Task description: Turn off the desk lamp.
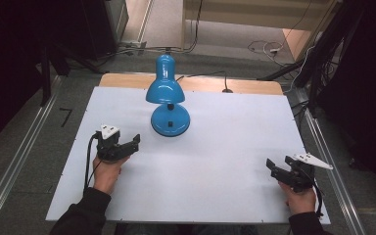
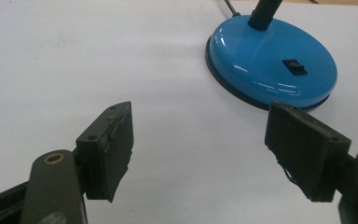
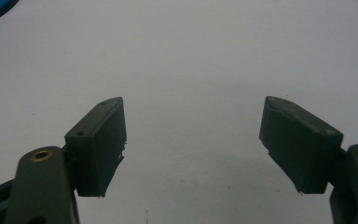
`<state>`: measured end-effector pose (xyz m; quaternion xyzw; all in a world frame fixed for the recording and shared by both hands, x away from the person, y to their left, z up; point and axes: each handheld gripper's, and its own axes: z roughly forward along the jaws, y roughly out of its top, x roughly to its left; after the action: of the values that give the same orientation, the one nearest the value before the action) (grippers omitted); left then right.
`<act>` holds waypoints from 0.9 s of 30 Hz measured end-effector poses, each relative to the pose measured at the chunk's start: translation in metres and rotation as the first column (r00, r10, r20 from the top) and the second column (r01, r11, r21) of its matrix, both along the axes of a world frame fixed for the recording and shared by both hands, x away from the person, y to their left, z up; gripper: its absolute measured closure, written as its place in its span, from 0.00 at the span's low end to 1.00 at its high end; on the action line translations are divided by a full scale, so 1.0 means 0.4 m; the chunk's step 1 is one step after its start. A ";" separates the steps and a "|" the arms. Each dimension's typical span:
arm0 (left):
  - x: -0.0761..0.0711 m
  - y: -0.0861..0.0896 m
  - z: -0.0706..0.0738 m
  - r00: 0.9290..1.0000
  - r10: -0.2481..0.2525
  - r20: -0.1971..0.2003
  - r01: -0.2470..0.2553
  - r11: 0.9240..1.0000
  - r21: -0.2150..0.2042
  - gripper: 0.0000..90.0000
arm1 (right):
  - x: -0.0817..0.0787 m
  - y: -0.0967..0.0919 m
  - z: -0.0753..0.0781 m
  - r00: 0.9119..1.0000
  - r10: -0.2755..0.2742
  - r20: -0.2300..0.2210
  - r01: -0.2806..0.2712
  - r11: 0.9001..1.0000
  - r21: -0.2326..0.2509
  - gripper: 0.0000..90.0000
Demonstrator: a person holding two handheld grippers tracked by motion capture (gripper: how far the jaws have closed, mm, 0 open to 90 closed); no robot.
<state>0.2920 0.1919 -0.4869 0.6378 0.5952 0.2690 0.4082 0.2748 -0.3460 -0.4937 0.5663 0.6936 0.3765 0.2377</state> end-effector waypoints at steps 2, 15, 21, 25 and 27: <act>-0.004 0.003 0.001 1.000 0.001 0.003 -0.001 1.000 -0.002 0.27 | 0.000 0.000 0.000 1.000 -0.001 -0.001 0.001 1.000 0.001 0.24; -0.027 0.015 0.004 1.000 0.006 0.008 -0.006 1.000 -0.008 0.27 | -0.001 -0.001 0.001 1.000 0.001 0.000 -0.001 1.000 0.002 0.24; -0.043 0.029 0.004 1.000 0.017 0.008 -0.017 1.000 -0.017 0.27 | -0.001 -0.001 0.001 1.000 0.000 0.002 0.000 1.000 0.002 0.24; -0.060 0.037 0.004 1.000 0.022 0.008 -0.021 1.000 -0.016 0.27 | -0.001 -0.001 0.001 1.000 0.000 0.002 0.000 1.000 0.002 0.24; -0.069 0.041 0.004 1.000 0.023 0.010 -0.023 1.000 -0.017 0.27 | -0.002 -0.001 0.002 1.000 0.000 0.002 0.000 1.000 0.003 0.24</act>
<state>0.2646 0.2082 -0.4855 0.6259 0.6027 0.2720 0.4136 0.2741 -0.3465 -0.4929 0.5664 0.6928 0.3778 0.2377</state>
